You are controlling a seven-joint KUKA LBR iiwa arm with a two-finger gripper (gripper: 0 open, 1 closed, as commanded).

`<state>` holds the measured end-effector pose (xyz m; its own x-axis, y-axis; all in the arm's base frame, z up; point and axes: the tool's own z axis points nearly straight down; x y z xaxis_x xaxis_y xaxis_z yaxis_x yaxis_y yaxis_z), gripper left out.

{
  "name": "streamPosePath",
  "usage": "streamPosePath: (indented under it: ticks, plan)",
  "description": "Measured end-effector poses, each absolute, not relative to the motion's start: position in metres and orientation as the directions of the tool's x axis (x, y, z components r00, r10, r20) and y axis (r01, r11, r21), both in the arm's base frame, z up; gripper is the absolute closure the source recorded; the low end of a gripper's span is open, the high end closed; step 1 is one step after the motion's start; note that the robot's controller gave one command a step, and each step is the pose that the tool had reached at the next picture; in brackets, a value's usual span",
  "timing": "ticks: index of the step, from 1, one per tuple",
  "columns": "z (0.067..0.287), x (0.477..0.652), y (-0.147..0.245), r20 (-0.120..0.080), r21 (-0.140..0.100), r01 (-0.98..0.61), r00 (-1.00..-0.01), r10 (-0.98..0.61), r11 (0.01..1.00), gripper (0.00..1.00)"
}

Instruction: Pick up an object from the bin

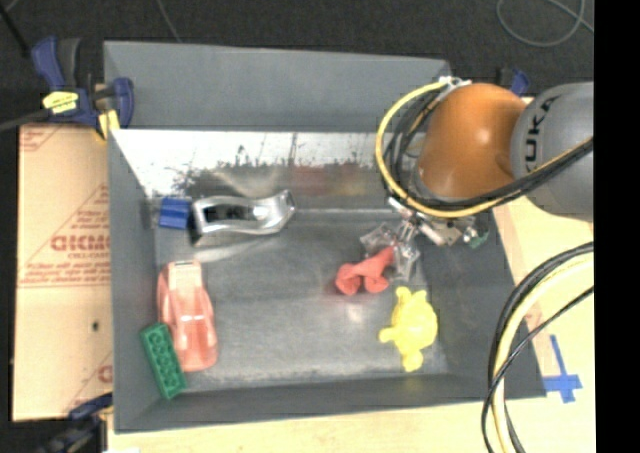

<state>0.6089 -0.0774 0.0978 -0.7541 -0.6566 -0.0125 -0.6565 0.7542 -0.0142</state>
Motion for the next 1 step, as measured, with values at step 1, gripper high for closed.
streamPosePath:
  ticks: [1]
  plan:
    - [0.1543,0.6003,-0.0684,-0.011,-0.012,-0.667,-0.745,-0.667,0.745,1.00]
